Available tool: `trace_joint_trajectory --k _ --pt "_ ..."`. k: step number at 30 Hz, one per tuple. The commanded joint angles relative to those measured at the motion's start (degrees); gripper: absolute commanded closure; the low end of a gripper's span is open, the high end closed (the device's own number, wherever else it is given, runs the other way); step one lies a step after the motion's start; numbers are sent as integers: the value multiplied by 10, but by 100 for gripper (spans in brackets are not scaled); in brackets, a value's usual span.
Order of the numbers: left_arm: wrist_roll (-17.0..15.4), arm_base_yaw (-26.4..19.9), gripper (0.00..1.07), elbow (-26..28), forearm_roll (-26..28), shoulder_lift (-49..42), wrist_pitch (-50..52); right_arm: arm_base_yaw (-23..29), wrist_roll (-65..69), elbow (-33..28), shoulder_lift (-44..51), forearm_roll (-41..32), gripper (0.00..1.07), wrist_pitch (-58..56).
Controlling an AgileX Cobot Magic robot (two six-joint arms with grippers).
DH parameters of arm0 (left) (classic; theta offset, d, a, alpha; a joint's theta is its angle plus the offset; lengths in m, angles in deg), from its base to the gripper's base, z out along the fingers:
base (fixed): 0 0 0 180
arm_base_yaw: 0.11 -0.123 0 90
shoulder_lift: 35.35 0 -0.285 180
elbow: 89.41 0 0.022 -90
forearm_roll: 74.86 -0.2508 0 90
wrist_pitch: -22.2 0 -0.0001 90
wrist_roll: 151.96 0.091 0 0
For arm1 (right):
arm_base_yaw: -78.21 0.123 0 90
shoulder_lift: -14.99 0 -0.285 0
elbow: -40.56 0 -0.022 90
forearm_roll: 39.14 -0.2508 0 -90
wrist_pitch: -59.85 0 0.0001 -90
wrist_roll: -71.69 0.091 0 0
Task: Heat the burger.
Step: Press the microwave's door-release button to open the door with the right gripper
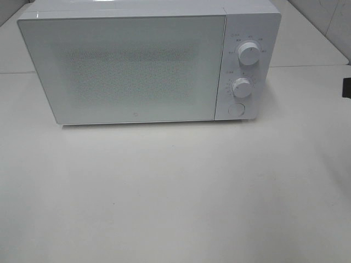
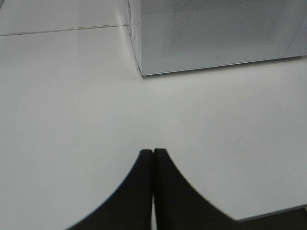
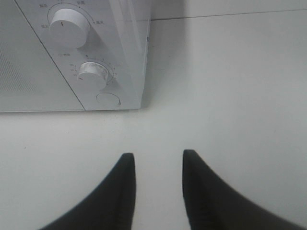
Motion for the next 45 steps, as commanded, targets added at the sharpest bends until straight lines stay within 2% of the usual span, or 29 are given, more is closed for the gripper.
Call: trace_joint_trajectory --k 1,3,6,7,8,15,26,31,32,45 --pt "0 -1 106 -2 1 -11 7 -3 -9 4 -26 0 88 44" --pt "0 -1 106 -2 1 -11 7 -3 -9 4 -65 0 97 87" --pt "0 -1 106 -2 1 -11 7 -3 -9 4 -79 0 100 103" --pt "0 -1 106 -2 1 -11 7 -3 -6 4 -106 0 107 135" --pt "0 -1 106 -2 1 -11 7 -3 -6 4 -131 -1 107 166" --pt "0 -1 106 -2 1 -11 7 1 11 4 -217 -7 107 249" --pt "0 -1 106 -2 1 -11 7 88 58 4 -350 -6 107 376" --pt "0 -1 106 -2 1 -11 7 117 151 11 -410 -6 107 437" --pt "0 -1 106 -2 1 -11 7 122 209 22 -433 -6 107 450" --pt "0 -1 106 -2 1 -11 7 123 433 70 -518 -6 107 488"
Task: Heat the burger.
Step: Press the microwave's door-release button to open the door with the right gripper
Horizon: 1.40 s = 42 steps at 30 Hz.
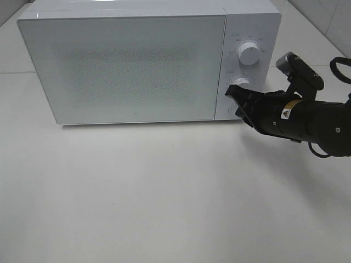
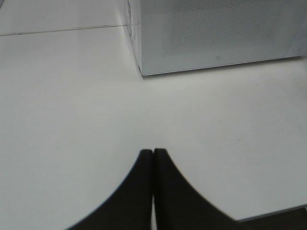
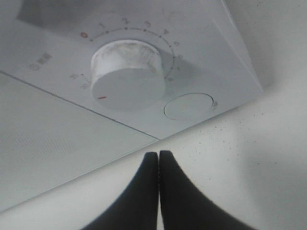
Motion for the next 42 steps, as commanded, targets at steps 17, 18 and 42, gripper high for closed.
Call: trace_joint_trajectory --k 17,18,42 --pt "0 -1 106 -2 1 -11 7 2 180 41 -93 -26 107 92" --pt "0 -1 106 -2 1 -11 7 2 179 41 -96 -41 107 92" --pt "0 -1 106 -2 0 -11 7 2 214 86 -133 -78 107 130"
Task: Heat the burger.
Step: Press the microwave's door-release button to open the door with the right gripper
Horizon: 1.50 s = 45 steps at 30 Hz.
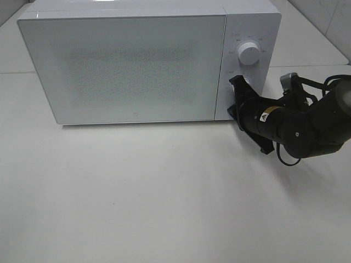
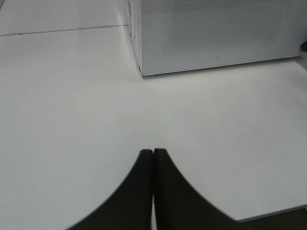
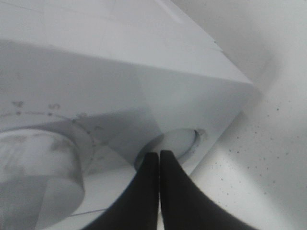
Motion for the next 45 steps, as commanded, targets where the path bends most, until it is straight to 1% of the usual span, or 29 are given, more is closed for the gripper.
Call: trace_joint_trajectory --k 1,7,15,22,35,38,40,43,45 --pt "0 -1 106 -2 1 -11 7 -1 3 10 -3 -5 107 49" --pt "0 -1 106 -2 1 -11 7 -1 3 10 -7 -6 107 95" --pt "0 -1 106 -2 1 -11 7 -1 3 10 -7 -31 107 110" --pt "0 -1 106 -2 1 -11 7 -1 3 11 -7 -32 107 115" --pt "0 -1 106 -2 1 -11 7 -1 3 56 -8 -32 107 102" --pt "0 -1 106 -2 1 -11 7 -1 3 56 -8 -32 107 103" --pt "0 -1 106 -2 1 -11 7 -1 4 56 -8 -29 107 127" --pt "0 -1 106 -2 1 -11 7 -1 5 56 -7 -25 107 133" --pt "0 -1 106 -2 1 -11 7 -1 22 50 -6 -9 107 170"
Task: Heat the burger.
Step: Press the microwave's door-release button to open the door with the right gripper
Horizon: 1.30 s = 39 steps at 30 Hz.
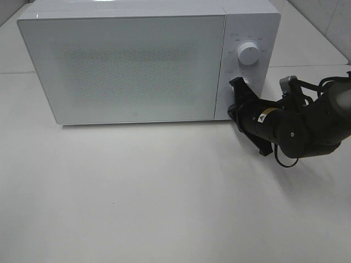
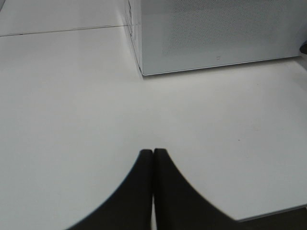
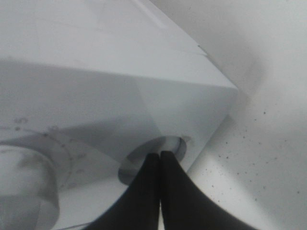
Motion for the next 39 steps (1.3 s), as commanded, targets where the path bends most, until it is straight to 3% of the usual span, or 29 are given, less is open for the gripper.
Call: trace_joint_trajectory --k 1,22,25,33,39 --pt "0 -1 106 -2 2 -11 7 -3 18 34 7 12 107 170" --pt "0 -1 106 -2 2 -11 7 -3 45 34 7 32 107 190" --pt "0 -1 106 -2 2 -11 7 -3 45 34 12 33 107 157" --pt "0 -1 106 -2 2 -11 7 -6 -15 33 77 33 107 -57" --pt "0 -1 106 -2 2 -11 7 -6 -157 33 135 33 107 -223"
